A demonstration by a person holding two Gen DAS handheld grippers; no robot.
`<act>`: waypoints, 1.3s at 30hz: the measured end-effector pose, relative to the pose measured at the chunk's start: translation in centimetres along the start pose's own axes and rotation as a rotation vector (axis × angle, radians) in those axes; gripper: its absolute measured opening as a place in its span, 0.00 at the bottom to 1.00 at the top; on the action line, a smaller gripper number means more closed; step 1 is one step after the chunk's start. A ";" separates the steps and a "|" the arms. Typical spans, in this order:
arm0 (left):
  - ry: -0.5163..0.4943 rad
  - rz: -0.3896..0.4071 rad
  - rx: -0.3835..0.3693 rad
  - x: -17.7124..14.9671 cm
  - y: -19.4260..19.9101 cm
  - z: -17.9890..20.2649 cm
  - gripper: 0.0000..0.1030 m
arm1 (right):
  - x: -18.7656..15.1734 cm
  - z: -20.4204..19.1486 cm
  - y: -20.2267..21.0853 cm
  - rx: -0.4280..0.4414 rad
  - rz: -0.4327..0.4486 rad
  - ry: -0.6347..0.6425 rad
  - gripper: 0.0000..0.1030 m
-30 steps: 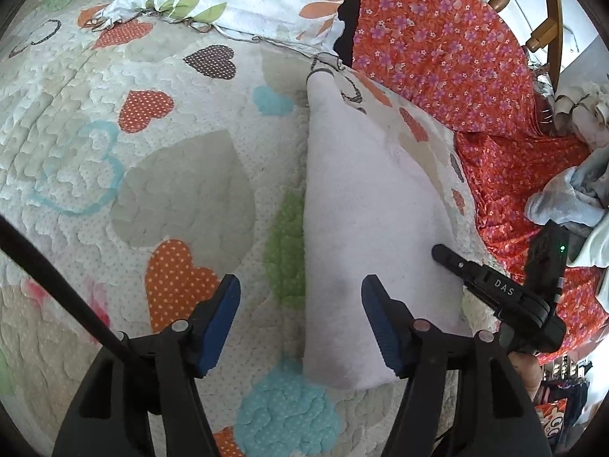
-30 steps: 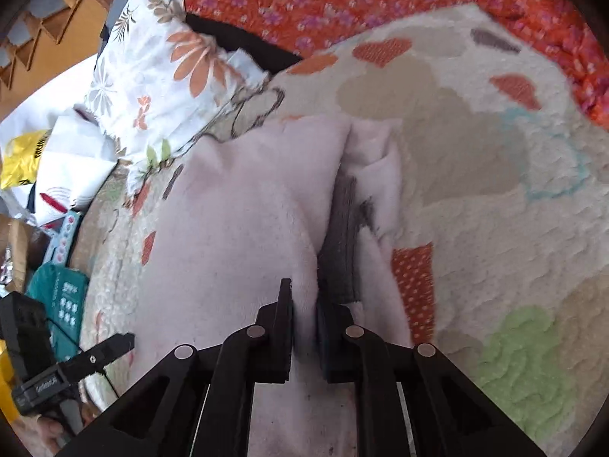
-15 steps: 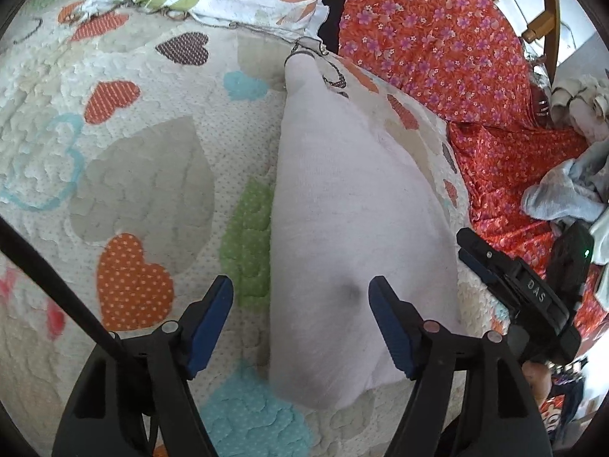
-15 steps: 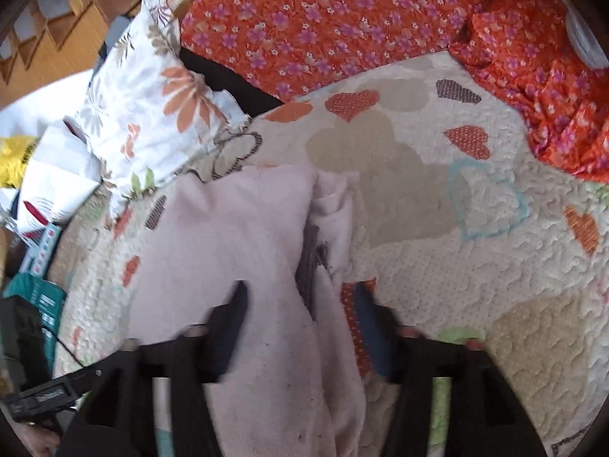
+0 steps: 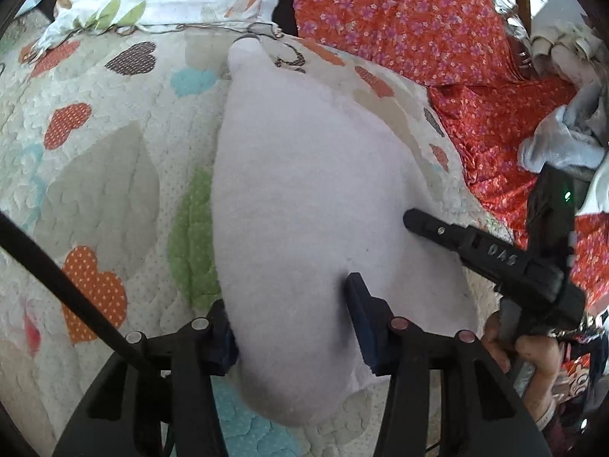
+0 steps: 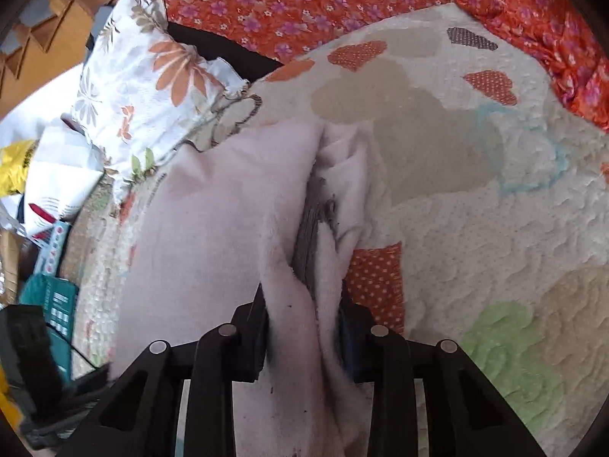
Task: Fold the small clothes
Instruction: 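Release the cardigan and lift both tools away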
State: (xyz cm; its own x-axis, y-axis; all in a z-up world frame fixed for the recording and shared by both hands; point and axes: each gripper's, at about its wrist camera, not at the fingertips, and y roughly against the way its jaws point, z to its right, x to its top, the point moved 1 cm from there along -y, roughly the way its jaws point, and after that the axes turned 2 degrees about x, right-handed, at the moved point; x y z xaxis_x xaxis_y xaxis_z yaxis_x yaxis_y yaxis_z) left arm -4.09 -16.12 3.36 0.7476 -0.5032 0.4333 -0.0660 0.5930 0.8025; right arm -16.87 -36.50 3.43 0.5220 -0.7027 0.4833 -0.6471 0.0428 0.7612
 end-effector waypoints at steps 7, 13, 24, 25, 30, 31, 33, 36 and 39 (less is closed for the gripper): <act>0.021 0.195 0.172 0.7 5.1 -1.5 0.73 | 0.2 0.5 3.0 -0.040 0.106 -0.028 0.44; -0.046 0.514 0.482 0.1 11.7 -0.7 0.94 | -0.6 0.2 6.6 -0.076 0.197 -0.016 0.47; -0.152 0.682 0.559 -4.2 16.6 0.0 1.00 | -5.1 -2.9 11.9 -0.148 0.323 0.115 0.55; -0.152 0.682 0.565 -4.5 16.4 0.4 1.00 | -5.9 -3.1 11.9 -0.147 0.318 0.121 0.55; -0.162 0.721 0.596 -7.1 16.9 1.4 1.00 | -8.6 -3.8 11.2 -0.173 0.278 0.164 0.55; -0.162 0.737 0.593 -7.7 17.2 1.6 1.00 | -9.1 -3.9 11.1 -0.180 0.273 0.172 0.55; -0.162 0.772 0.567 -8.9 17.9 1.9 1.00 | -9.8 -4.0 11.2 -0.186 0.272 0.177 0.55; -0.160 0.776 0.531 -9.9 18.4 2.1 1.00 | -10.7 -4.0 11.3 -0.195 0.273 0.171 0.55; -0.152 0.743 0.502 -10.2 18.4 2.1 1.00 | -11.4 -3.8 11.3 -0.201 0.263 0.163 0.55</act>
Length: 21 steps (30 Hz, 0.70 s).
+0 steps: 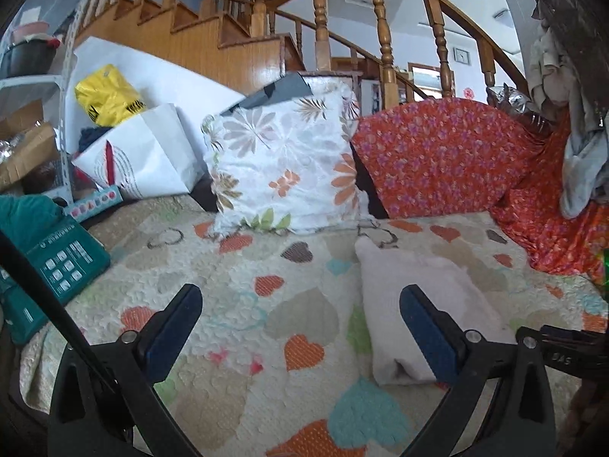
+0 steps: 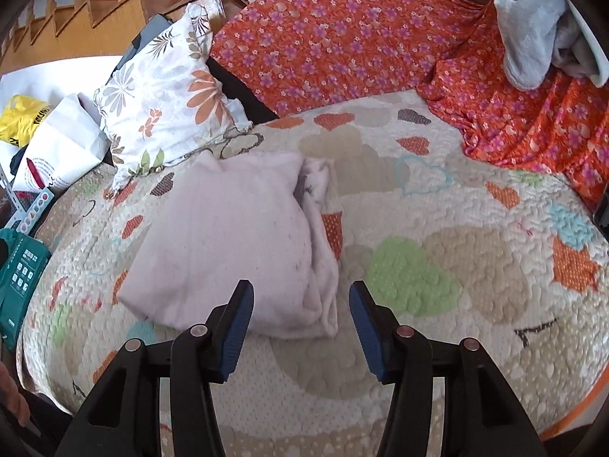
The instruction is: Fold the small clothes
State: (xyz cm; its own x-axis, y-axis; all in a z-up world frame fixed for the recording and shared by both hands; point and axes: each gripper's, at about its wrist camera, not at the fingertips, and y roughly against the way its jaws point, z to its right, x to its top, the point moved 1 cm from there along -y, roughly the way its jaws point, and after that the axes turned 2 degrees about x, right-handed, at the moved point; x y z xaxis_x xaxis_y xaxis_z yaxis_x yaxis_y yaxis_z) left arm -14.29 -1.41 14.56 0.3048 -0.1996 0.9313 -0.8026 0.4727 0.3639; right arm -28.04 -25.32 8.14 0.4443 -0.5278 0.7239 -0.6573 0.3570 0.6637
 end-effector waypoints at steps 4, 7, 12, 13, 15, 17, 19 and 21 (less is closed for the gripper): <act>0.021 -0.027 -0.013 -0.5 0.0 0.0 1.00 | -0.8 0.2 0.3 -0.016 -0.003 0.000 0.55; 0.029 -0.056 -0.048 -0.9 -0.3 -0.1 1.00 | -1.4 0.4 0.5 -0.034 -0.006 0.001 0.56; 0.015 -0.076 -0.058 -1.5 -0.7 0.2 1.00 | -1.9 0.7 0.2 -0.056 -0.010 -0.016 0.56; 0.012 -0.063 -0.047 -1.5 -0.7 0.3 1.00 | -1.9 0.8 0.1 -0.060 -0.009 -0.019 0.56; 0.011 -0.045 -0.037 -1.6 -0.7 0.4 1.00 | -2.0 0.9 0.0 -0.071 -0.004 -0.025 0.56; 0.017 -0.047 -0.051 -1.8 -0.9 0.6 1.00 | -2.2 0.9 -0.3 -0.077 0.000 -0.026 0.56; 0.004 -0.082 -0.090 -2.0 -1.6 0.9 1.00 | -2.4 0.8 -0.4 -0.085 0.002 -0.016 0.56; -0.029 -0.150 -0.144 -2.5 -2.5 1.8 1.00 | -2.6 0.8 -0.7 -0.104 0.003 0.006 0.56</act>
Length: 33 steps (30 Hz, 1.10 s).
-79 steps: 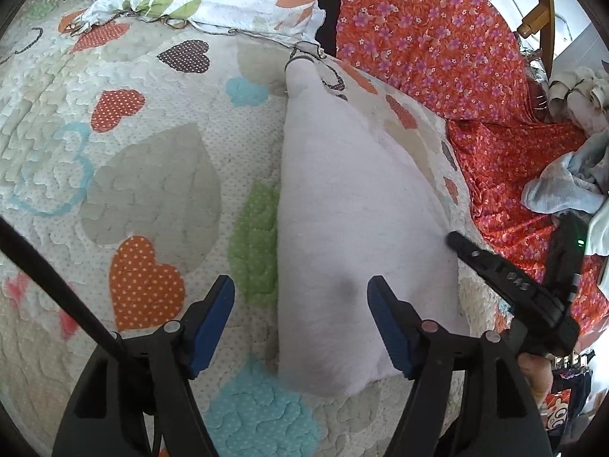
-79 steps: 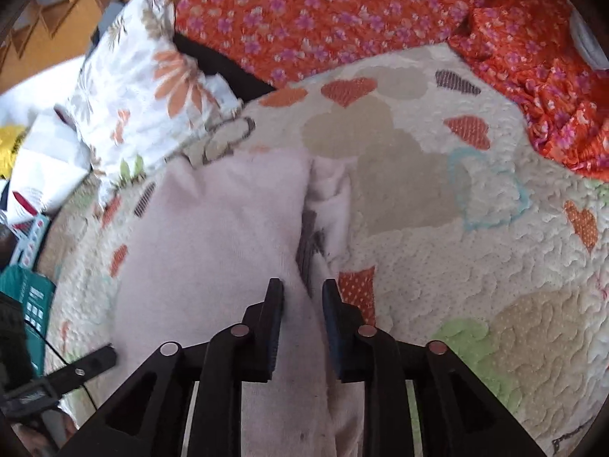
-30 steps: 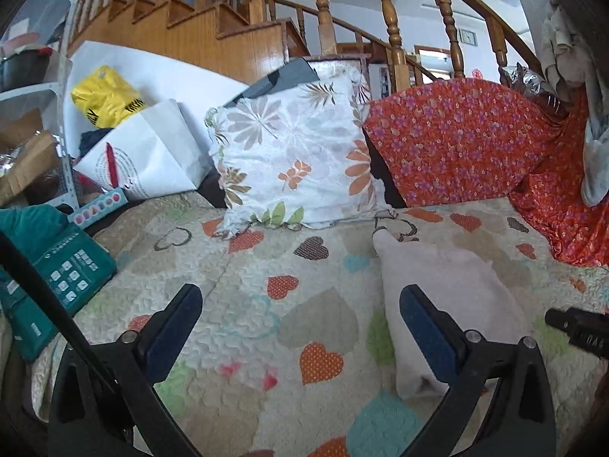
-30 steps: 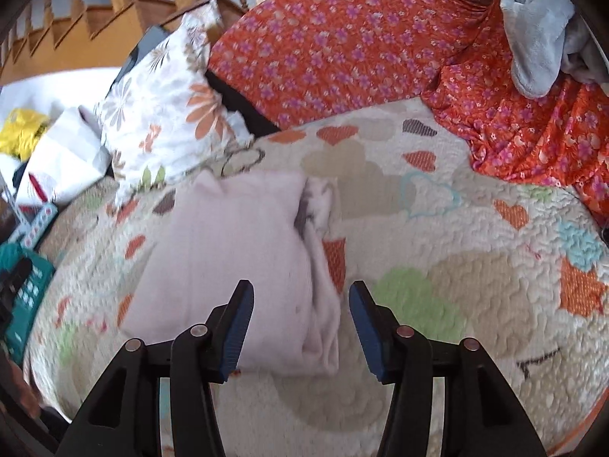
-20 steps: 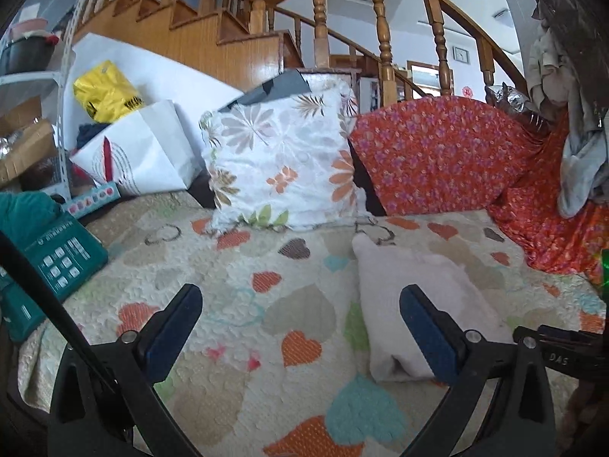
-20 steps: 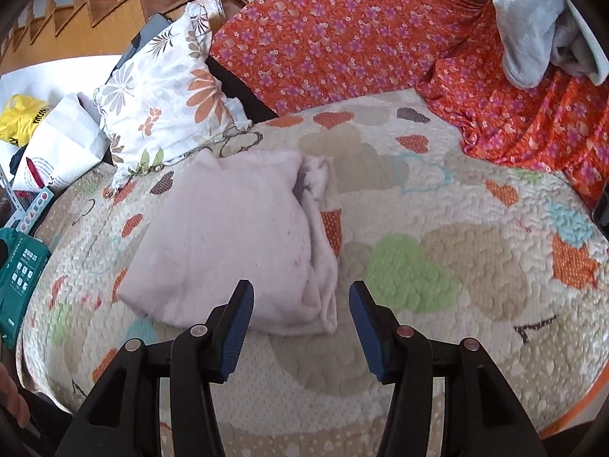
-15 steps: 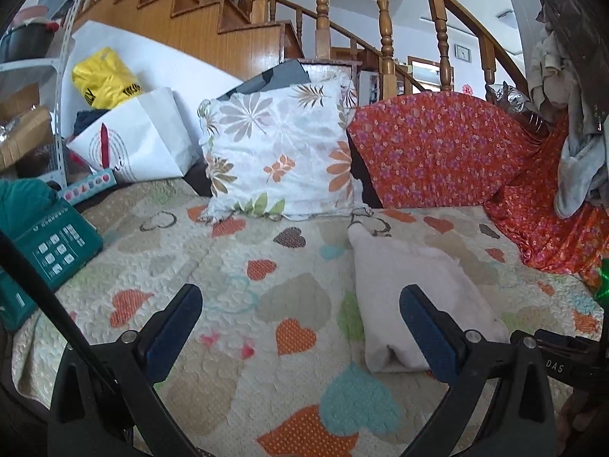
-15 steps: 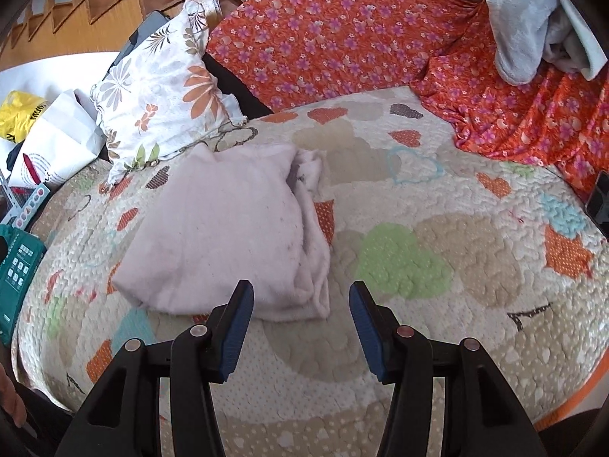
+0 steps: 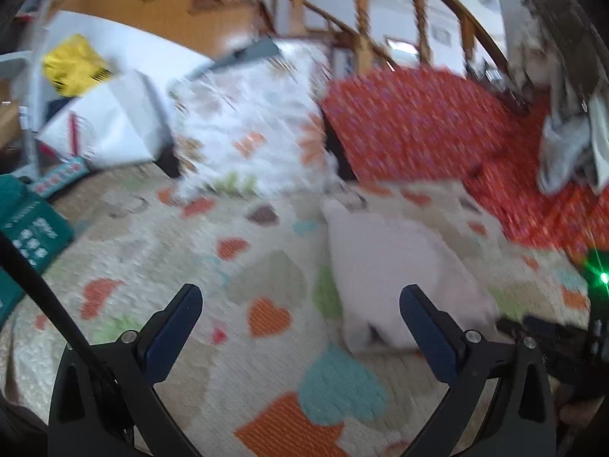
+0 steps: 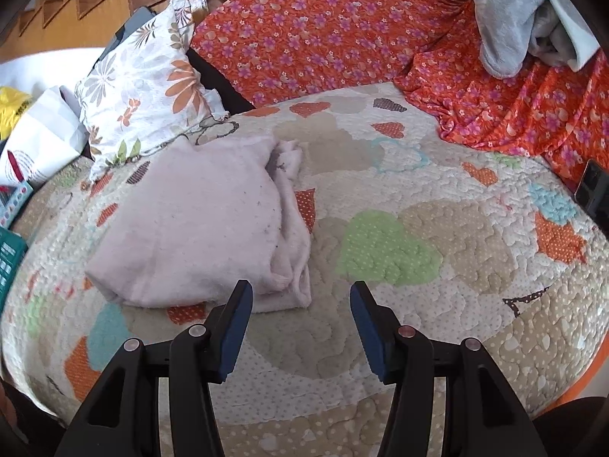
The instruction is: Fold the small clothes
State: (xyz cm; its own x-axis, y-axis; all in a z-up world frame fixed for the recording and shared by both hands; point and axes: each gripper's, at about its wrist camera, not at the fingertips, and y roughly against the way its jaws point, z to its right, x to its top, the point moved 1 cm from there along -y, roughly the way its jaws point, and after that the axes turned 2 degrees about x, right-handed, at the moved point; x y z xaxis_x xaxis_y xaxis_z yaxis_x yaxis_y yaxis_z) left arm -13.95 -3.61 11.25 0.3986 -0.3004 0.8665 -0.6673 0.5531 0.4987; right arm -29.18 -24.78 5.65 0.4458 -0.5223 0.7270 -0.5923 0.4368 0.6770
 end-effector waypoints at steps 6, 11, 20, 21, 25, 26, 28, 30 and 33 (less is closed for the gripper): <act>-0.018 -0.146 -0.102 -1.7 -2.3 1.6 1.00 | 0.2 0.7 -0.7 0.010 -0.009 -0.034 0.56; -0.007 -0.189 -0.077 -2.7 -3.6 1.4 1.00 | 0.4 0.9 -1.1 0.003 -0.015 -0.038 0.60; 0.087 -0.308 -0.013 -4.3 -6.5 -1.4 1.00 | 0.1 1.1 -2.0 0.002 -0.040 -0.037 0.60; 0.089 -0.324 -0.003 -4.5 -6.9 -1.6 1.00 | 0.1 1.1 -2.1 0.001 -0.041 -0.038 0.60; 0.111 -0.375 0.010 -5.3 -7.8 -2.0 1.00 | 0.0 1.0 -2.9 0.007 -0.060 -0.047 0.60; 0.111 -0.380 0.015 -5.5 -7.8 -2.0 1.00 | -0.1 0.9 -3.2 0.003 -0.067 -0.045 0.60; 0.104 -0.391 0.028 -5.8 -8.1 -2.0 1.00 | -0.2 0.9 -3.5 0.002 -0.076 -0.045 0.60; 0.107 -0.415 0.039 -6.2 -8.6 -2.1 1.00 | -0.2 1.0 -3.4 0.004 -0.075 -0.047 0.60; 0.134 -0.459 0.031 -6.7 -9.3 -2.4 1.00 | -0.3 1.0 -3.3 -0.001 -0.072 -0.047 0.60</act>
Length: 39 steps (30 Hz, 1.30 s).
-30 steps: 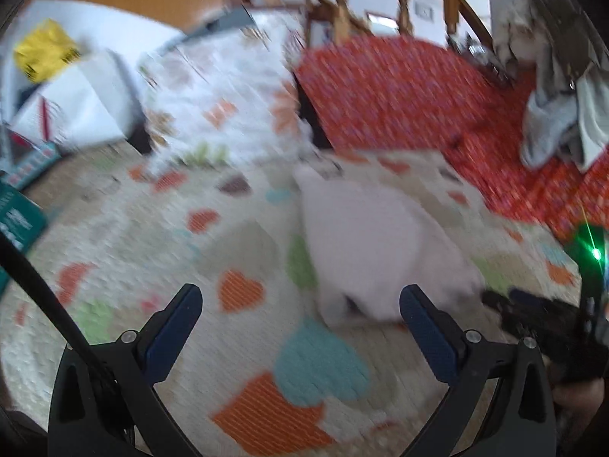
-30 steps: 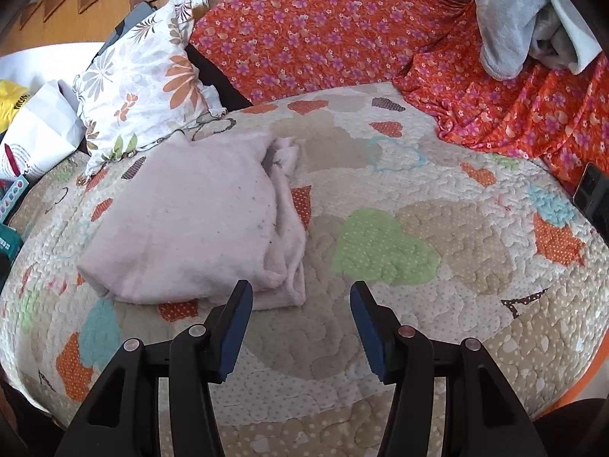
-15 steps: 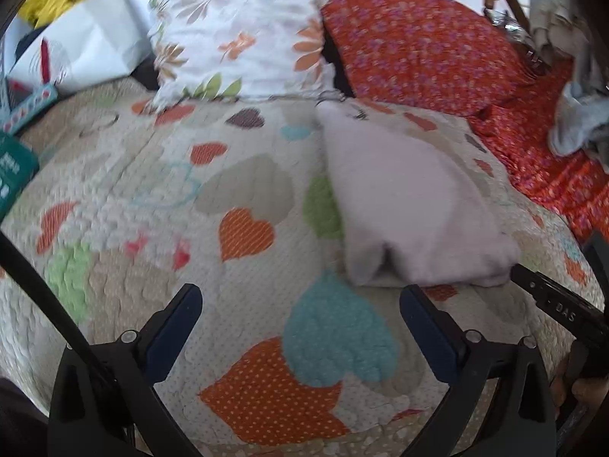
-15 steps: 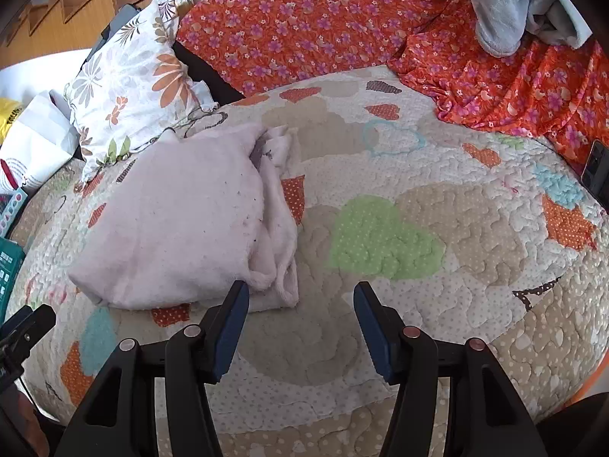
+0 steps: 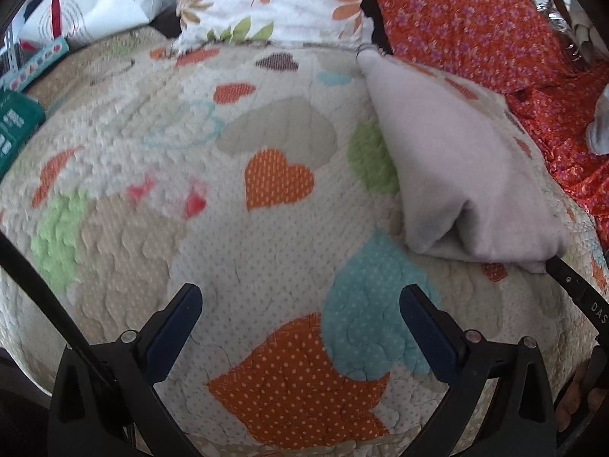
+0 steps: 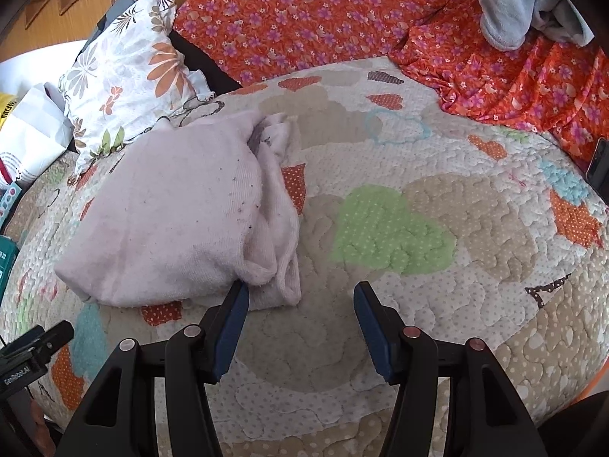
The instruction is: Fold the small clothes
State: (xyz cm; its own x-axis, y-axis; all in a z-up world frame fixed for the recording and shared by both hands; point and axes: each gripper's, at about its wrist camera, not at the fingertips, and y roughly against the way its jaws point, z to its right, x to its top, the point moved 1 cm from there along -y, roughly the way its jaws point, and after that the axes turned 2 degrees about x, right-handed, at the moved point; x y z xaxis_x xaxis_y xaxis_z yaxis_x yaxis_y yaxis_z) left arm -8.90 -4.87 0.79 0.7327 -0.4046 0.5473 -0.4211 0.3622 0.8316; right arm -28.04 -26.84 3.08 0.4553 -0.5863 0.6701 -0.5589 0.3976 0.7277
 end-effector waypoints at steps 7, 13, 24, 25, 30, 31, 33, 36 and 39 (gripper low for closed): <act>-0.021 -0.024 0.029 -0.5 -0.9 0.3 1.00 | -0.2 0.1 -0.6 0.004 -0.024 -0.018 0.61; -0.009 -0.008 0.052 -0.7 -1.2 0.4 1.00 | -0.4 -0.2 -0.9 -0.003 -0.027 -0.005 0.65; -0.003 0.013 0.068 -0.9 -1.2 0.6 1.00 | -0.8 -1.0 -1.4 -0.025 -0.024 0.034 0.72; -0.008 0.010 0.069 -0.9 -1.2 0.7 1.00 | -0.7 -1.0 -1.4 -0.027 -0.024 0.037 0.72; 0.028 0.019 0.070 -0.6 -0.4 0.2 1.00 | -0.7 -1.1 -1.1 -0.030 -0.010 0.044 0.72; 0.043 0.035 0.074 -0.6 -0.1 0.0 1.00 | -0.7 -1.1 -1.0 -0.031 -0.003 0.043 0.72; 0.058 0.071 0.086 -0.4 0.8 -0.3 1.00 | -0.6 -1.2 -0.6 -0.042 0.019 0.048 0.72; 0.068 0.139 0.112 -0.1 2.2 -0.5 1.00 | -0.4 -1.3 0.1 -0.061 0.056 0.061 0.72; 0.065 0.180 0.124 0.1 3.1 -0.5 1.00 | -0.4 -1.6 0.4 -0.071 0.073 0.075 0.72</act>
State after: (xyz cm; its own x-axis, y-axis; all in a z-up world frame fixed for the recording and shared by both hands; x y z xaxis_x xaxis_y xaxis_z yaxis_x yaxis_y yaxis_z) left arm -9.85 -3.36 3.34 0.6709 -0.2870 0.6837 -0.6076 0.3158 0.7288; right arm -27.36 -25.34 3.35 0.4669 -0.5004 0.7291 -0.5433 0.4883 0.6830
